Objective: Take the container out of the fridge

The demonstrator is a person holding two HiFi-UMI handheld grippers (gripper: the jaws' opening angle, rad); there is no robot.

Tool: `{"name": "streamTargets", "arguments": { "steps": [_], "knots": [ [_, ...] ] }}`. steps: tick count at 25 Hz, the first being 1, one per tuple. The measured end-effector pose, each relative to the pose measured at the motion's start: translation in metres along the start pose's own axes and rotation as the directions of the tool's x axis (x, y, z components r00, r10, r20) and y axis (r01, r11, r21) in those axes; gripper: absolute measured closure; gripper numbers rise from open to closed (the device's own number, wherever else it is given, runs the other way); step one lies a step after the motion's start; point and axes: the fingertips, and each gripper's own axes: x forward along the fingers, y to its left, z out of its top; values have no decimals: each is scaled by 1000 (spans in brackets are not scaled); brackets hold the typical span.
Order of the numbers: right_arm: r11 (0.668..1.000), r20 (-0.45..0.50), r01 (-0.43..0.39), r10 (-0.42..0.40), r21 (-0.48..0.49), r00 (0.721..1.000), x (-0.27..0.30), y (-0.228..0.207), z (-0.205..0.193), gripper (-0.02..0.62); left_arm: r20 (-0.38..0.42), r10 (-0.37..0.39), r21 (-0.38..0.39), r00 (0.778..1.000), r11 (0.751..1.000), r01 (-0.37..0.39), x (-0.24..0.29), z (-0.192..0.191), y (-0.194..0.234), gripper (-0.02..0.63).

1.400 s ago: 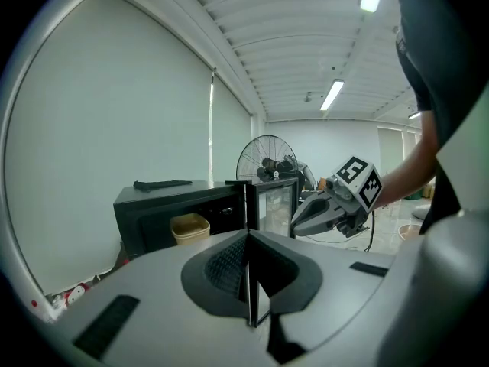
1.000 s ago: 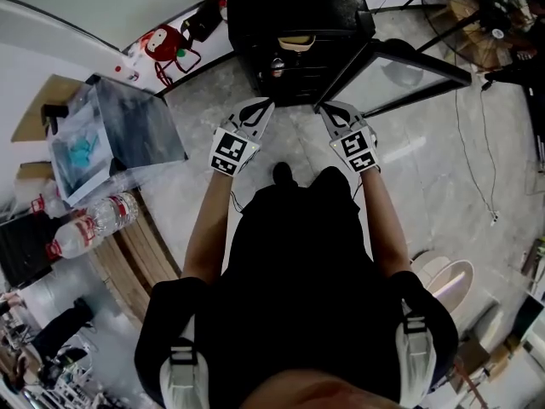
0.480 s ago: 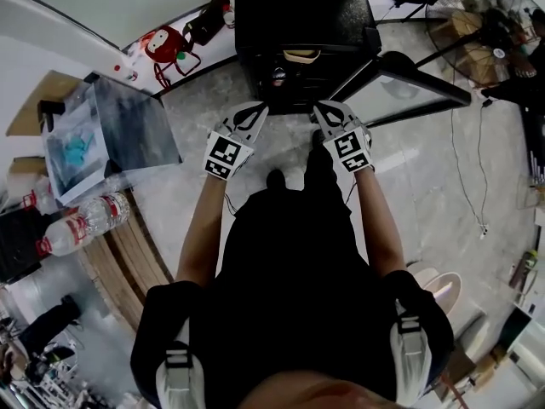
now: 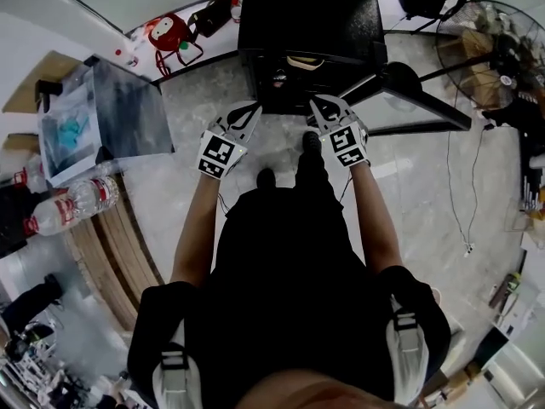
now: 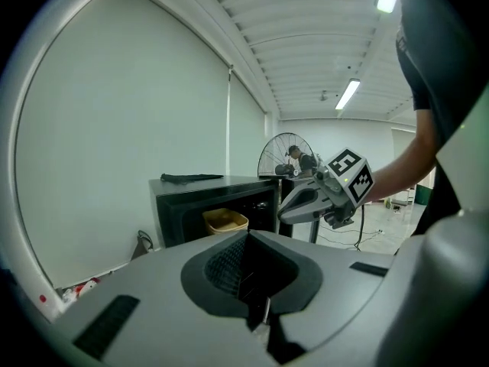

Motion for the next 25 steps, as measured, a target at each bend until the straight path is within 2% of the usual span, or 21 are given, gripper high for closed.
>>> {"name": "streamTargets", "arguments": {
  "steps": [11, 25],
  "knots": [
    [992, 1, -96, 96, -77, 995, 35, -22, 4, 597, -32, 87, -50, 996, 995, -89, 10, -3, 14, 588],
    [979, -15, -128, 127, -159, 992, 71, -41, 4, 595, -62, 185, -93, 981, 977, -190, 7, -6, 23, 588]
  ]
}}
